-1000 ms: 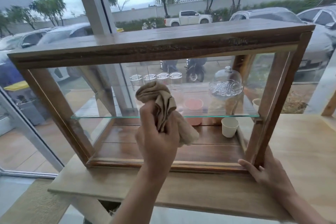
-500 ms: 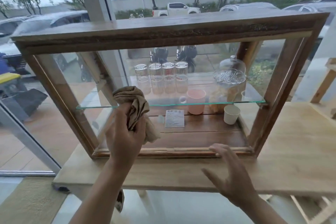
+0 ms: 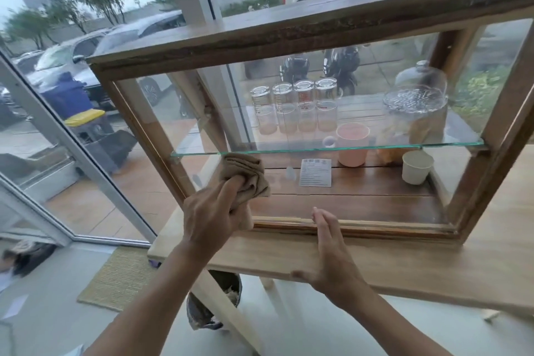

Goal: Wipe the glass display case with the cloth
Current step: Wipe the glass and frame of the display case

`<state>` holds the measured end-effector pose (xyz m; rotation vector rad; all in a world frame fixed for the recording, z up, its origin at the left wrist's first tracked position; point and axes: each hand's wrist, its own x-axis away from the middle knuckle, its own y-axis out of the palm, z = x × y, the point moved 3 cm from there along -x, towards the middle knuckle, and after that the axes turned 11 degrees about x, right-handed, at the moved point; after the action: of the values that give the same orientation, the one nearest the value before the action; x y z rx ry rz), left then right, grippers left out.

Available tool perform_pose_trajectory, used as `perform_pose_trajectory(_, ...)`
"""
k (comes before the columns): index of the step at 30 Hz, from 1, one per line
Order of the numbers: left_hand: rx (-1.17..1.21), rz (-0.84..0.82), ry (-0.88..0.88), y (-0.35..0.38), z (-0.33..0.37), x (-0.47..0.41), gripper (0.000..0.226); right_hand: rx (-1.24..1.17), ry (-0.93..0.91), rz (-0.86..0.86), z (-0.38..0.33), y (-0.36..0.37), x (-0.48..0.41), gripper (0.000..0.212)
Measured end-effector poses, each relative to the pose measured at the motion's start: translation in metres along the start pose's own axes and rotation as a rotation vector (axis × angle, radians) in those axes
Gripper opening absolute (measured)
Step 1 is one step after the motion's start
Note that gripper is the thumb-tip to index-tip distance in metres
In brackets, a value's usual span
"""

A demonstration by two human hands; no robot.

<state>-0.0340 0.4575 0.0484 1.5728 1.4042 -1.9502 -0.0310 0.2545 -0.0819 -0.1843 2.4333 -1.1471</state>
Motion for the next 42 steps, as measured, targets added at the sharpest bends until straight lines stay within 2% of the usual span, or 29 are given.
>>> perform_pose_trajectory(9, -0.034, -0.100, 0.358, 0.016, -0.045, 0.005, 0.025, 0.019, 0.091, 0.053, -0.003, 0.011, -0.002, 0.121)
perform_pose_trajectory(15, 0.049, -0.170, 0.379, 0.051, -0.049, 0.034, 0.037, 0.084, 0.117, 0.080, -0.008, 0.014, -0.003, 0.120)
perform_pose_trajectory(19, 0.092, -0.172, 0.438, 0.067, -0.021, 0.021, 0.032, 0.099, 0.120, 0.070, -0.009, 0.014, -0.003, 0.119)
perform_pose_trajectory(22, 0.086, -0.107, 0.399, 0.057, -0.021, -0.003, 0.032, 0.110, 0.117, 0.067, -0.008, 0.013, -0.003, 0.119)
perform_pose_trajectory(25, 0.083, -0.107, 0.352, 0.048, -0.040, 0.009, 0.035, 0.118, 0.116, 0.060, -0.006, 0.014, -0.003, 0.120)
perform_pose_trajectory(29, 0.120, -0.212, 0.375, 0.062, -0.018, 0.018, 0.033, 0.113, 0.121, 0.059, -0.006, 0.014, -0.003, 0.121)
perform_pose_trajectory(32, 0.111, -0.098, 0.385, 0.060, -0.003, -0.021, 0.031, 0.108, 0.111, 0.063, -0.005, 0.014, -0.004, 0.119)
perform_pose_trajectory(36, 0.090, -0.009, 0.274, 0.042, -0.035, -0.020, 0.039, 0.116, 0.103, 0.060, -0.004, 0.014, -0.003, 0.119)
perform_pose_trajectory(39, 0.110, -0.064, 0.206, 0.053, -0.032, 0.013, 0.041, 0.120, 0.099, 0.072, -0.003, 0.013, -0.003, 0.119)
perform_pose_trajectory(42, 0.108, -0.087, 0.257, 0.068, -0.002, 0.002, 0.039, 0.114, 0.102, 0.061, -0.003, 0.014, -0.003, 0.119)
